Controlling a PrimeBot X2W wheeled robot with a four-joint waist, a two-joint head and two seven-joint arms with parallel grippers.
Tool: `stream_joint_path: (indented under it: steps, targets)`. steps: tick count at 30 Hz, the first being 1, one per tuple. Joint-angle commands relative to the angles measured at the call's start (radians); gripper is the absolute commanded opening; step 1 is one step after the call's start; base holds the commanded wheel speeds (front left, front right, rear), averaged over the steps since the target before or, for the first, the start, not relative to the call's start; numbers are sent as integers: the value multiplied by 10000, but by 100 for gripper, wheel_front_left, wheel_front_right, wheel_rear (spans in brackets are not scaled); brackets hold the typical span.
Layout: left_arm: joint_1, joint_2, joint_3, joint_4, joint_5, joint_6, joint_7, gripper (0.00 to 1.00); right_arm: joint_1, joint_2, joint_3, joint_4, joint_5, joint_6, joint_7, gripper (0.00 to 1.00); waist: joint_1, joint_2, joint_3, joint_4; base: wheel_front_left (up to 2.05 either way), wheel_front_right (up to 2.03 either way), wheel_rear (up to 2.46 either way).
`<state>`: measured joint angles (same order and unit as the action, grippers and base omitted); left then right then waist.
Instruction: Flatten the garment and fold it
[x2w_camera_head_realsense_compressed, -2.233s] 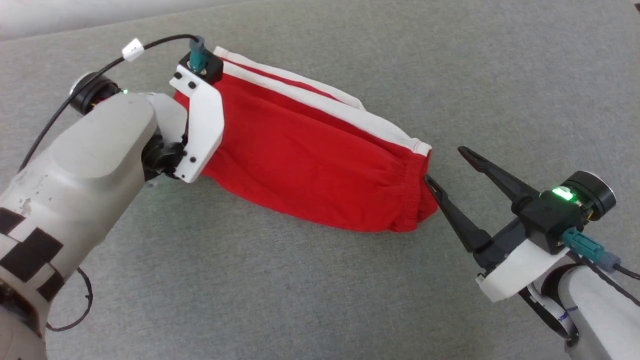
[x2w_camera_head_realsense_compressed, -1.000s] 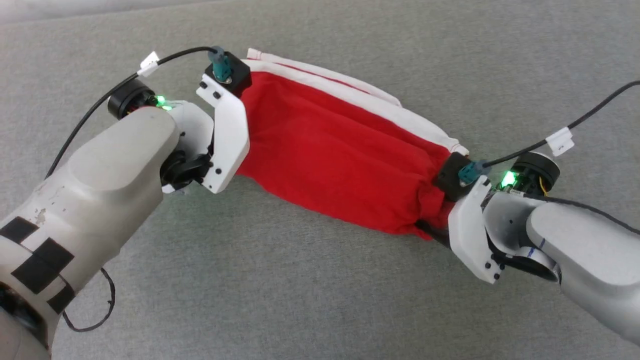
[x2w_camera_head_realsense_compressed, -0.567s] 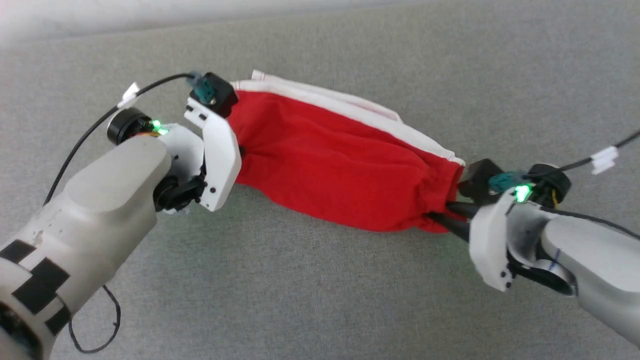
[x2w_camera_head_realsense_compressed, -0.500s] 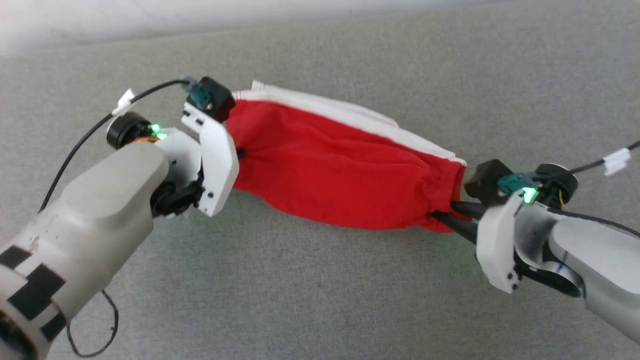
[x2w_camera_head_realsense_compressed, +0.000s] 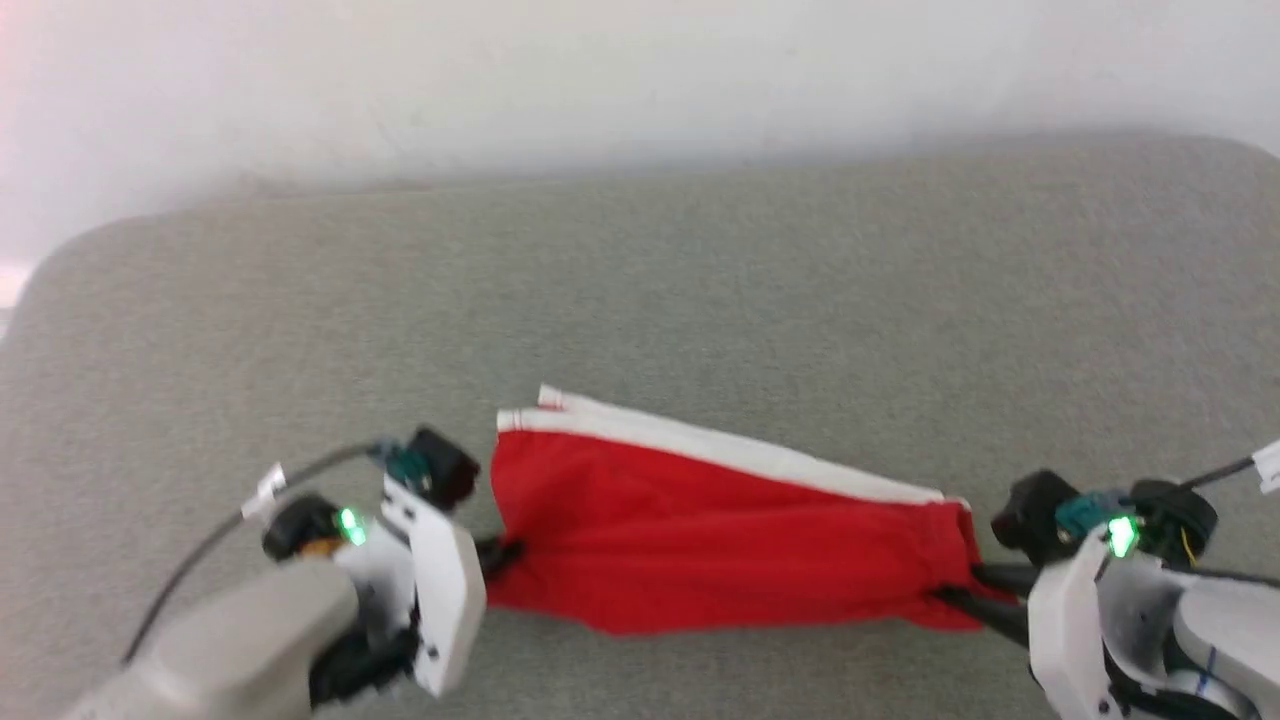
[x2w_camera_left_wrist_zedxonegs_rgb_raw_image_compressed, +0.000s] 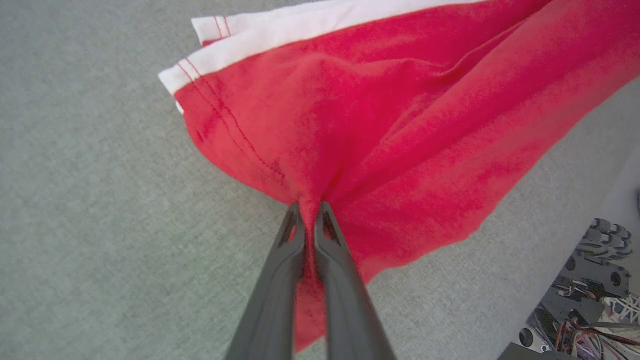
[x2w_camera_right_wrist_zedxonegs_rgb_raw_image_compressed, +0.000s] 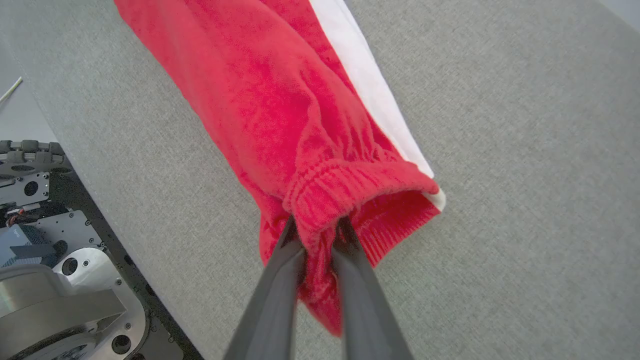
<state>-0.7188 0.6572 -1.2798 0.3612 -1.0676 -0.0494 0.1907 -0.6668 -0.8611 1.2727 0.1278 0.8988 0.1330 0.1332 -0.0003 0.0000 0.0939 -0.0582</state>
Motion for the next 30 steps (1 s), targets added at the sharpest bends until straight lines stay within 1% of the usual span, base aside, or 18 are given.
stream_joint_path:
  steps: [1,4,7,11,12,13,14,17,21,24,26,28,30]
  targets:
    - [342,56,-2,-112,-111,200,-146,0,193,-43,14,-9,7,-23,84,0,3,0,-360,389,0,0,0]
    - [985,-13,-1,-376,-228,526,-333,0,644,-74,42,2,36,-23,346,0,3,0,-372,468,0,0,0]
    - [1452,-109,-2,-441,-103,768,-392,0,996,-109,56,125,74,-23,552,0,3,0,-344,517,0,0,0]
    - [1880,-367,-2,-474,-83,929,-549,0,1342,-38,65,347,63,-23,585,0,3,0,-275,529,0,0,0]
    - [1943,-428,29,-443,-81,1006,-676,0,1411,15,66,393,104,-23,551,24,3,0,-270,520,0,0,0]
    - [1988,-479,88,-401,-56,1127,-850,16,1455,63,66,454,173,-23,511,100,3,0,-276,508,0,0,0]
    - [2012,-519,161,-384,1,1240,-1082,100,1457,103,49,457,232,-23,455,100,3,0,-293,491,0,0,0]
    - [2082,-532,438,-449,175,1602,-1852,100,1393,4,-150,232,364,-23,306,100,3,0,-437,450,0,0,0]
    - [2253,-353,864,-853,492,2282,-3030,100,1341,-713,-416,-758,611,-23,523,100,3,0,-711,428,0,0,0]
    - [2404,-186,1218,-1182,825,2942,-3923,100,1279,-1463,-846,-1646,747,-23,745,100,3,0,-843,435,0,0,0]
    - [2502,-157,1577,-1408,1129,3483,-4307,100,1279,-1885,-1283,-2118,931,-23,876,100,3,0,-889,451,0,0,0]
    - [2670,-184,2077,-1648,1490,4029,-4476,100,1358,-2161,-1925,-2274,1245,-23,913,100,3,0,-913,468,0,0,0]
    - [2856,-255,2772,-1987,2205,4598,-4513,100,1533,-2260,-2522,-2244,1481,-23,992,100,3,0,-898,491,0,0,0]
